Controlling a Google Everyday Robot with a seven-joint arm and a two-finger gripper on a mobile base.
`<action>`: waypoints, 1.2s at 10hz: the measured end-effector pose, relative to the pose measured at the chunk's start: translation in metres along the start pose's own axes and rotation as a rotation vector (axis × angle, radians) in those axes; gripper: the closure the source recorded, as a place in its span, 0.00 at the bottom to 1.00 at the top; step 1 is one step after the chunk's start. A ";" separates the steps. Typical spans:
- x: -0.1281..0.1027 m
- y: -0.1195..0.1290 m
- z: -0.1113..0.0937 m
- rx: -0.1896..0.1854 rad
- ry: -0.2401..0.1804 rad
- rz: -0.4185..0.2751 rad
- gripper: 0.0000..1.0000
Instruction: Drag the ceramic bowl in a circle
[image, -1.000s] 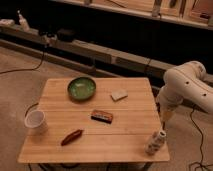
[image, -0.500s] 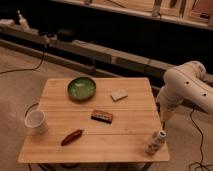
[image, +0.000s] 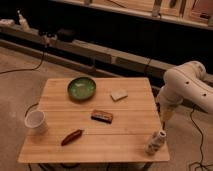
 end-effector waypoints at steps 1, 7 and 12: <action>-0.009 -0.010 -0.003 0.012 -0.010 -0.015 0.35; -0.139 -0.093 -0.001 0.121 -0.215 -0.295 0.35; -0.177 -0.112 0.042 0.165 -0.302 -0.635 0.35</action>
